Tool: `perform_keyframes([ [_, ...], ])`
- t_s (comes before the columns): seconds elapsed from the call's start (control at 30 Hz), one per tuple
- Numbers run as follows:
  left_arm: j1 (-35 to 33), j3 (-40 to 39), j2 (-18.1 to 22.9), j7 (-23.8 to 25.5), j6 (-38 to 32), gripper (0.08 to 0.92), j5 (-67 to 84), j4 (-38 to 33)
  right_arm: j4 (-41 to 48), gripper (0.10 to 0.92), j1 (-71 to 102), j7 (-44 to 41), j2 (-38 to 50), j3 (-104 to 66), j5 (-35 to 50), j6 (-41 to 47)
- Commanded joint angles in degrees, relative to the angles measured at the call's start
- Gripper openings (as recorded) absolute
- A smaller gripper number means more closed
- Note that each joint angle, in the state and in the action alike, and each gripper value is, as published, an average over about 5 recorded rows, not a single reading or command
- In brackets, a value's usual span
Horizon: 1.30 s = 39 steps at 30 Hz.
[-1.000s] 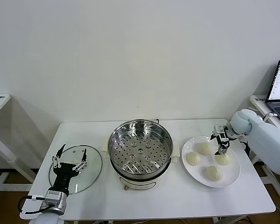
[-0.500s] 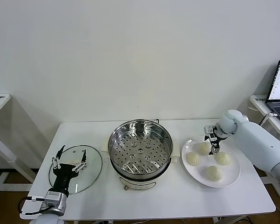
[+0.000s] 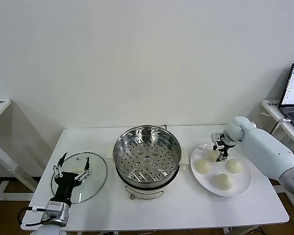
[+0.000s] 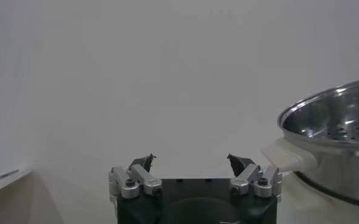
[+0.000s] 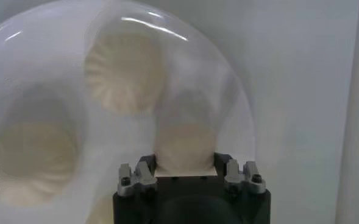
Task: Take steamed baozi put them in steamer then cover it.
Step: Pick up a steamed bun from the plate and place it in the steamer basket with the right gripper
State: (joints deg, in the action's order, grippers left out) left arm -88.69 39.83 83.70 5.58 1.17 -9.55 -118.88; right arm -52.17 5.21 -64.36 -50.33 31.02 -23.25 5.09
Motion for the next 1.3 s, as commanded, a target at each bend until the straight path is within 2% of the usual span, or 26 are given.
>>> perform_keyframes([
  [0.03, -0.2, -0.1, 0.0, -0.1, 0.1, 0.823, 0.0, -0.5, -4.6, 0.645, -1.3, -0.3, 3.4, 1.4, 3.7, 0.1],
  [0.2, -0.4, -0.3, -0.1, -0.1, 0.2, 0.823, -0.1, -1.1, -14.3, 0.645, -10.3, -1.6, 10.8, 9.5, 11.3, -1.8],
  [0.3, -0.5, -0.4, -0.1, -0.2, -0.1, 0.823, -0.4, -1.2, -20.1, 0.645, -20.3, -3.2, 13.9, 17.5, 16.0, -7.6],
  [0.47, -0.8, -0.1, -0.3, -0.3, -0.2, 0.823, -0.6, -1.5, -27.6, 0.645, -36.1, -6.1, 14.1, 27.7, 18.9, -17.5],
  [0.57, -0.9, 0.1, -0.3, -0.4, -0.2, 0.823, -0.6, -1.8, -30.3, 0.645, -44.3, -7.7, 11.7, 32.8, 20.1, -23.9],
  [0.77, -1.2, 0.6, -0.6, -0.3, -0.1, 0.823, -0.4, -2.1, -34.2, 0.645, -51.7, -7.6, 4.1, 39.5, 21.4, -31.0],
  [1.03, -1.3, 2.6, -1.7, 0.1, -0.2, 0.823, 0.2, -1.7, -34.4, 0.645, -50.9, -3.7, -6.9, 42.4, 16.7, -38.4],
  [1.3, -0.8, 4.1, -1.9, 0.4, 0.0, 0.823, 1.2, -1.1, -30.1, 0.645, -46.5, -0.4, -14.3, 41.3, 11.3, -42.3],
])
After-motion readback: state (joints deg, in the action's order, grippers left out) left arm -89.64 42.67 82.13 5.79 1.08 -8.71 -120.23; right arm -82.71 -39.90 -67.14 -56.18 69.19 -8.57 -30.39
